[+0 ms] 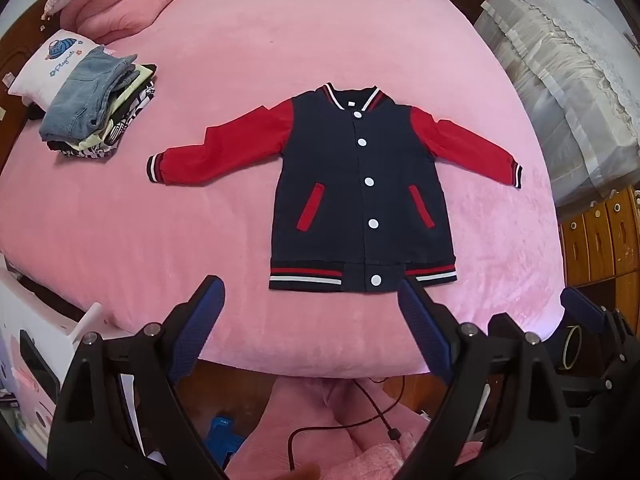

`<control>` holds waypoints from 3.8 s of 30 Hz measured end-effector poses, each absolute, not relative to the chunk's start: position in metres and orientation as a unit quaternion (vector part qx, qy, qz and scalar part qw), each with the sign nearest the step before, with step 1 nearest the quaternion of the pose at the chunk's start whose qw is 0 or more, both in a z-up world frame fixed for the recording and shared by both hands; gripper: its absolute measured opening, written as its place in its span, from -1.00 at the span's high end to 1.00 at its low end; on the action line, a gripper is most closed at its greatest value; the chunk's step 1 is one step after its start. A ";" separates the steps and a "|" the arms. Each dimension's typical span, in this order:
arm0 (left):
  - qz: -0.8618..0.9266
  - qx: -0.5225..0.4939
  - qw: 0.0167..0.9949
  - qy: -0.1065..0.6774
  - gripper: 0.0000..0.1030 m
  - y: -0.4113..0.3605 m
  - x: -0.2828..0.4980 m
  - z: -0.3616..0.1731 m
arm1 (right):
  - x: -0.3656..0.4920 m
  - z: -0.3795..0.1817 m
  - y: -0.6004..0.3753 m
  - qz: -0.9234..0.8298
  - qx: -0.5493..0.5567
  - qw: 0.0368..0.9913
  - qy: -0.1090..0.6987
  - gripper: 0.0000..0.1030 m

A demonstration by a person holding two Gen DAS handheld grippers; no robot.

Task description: Fold large clothes

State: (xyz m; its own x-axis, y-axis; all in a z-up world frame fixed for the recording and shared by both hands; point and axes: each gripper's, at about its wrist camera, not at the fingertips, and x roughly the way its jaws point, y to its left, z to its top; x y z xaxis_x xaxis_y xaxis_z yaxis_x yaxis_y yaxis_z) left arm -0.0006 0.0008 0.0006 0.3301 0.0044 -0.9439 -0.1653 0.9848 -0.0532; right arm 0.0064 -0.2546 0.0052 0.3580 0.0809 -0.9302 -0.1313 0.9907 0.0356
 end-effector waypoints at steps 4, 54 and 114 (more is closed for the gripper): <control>0.059 -0.060 0.812 0.578 -0.69 -0.009 0.004 -0.004 | 0.006 0.005 -0.254 0.067 -0.022 0.825 0.561 -1.00; 0.051 -0.063 0.820 0.567 -0.69 -0.008 0.002 0.014 | 0.014 0.016 -0.263 0.067 -0.030 0.835 0.545 -1.00; 0.169 -0.451 0.666 0.569 -0.67 0.370 0.105 -0.267 | 0.121 -0.156 -0.072 0.027 0.010 0.770 0.638 -1.00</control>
State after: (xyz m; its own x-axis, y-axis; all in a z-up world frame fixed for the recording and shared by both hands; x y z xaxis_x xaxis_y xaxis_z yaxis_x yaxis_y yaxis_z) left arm 0.1046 0.3703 -0.2670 0.2951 -0.2893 -0.9106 -0.7385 0.5356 -0.4095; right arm 0.1206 -0.0718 -0.1559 0.1853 0.0544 -0.9812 -0.0283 0.9983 0.0500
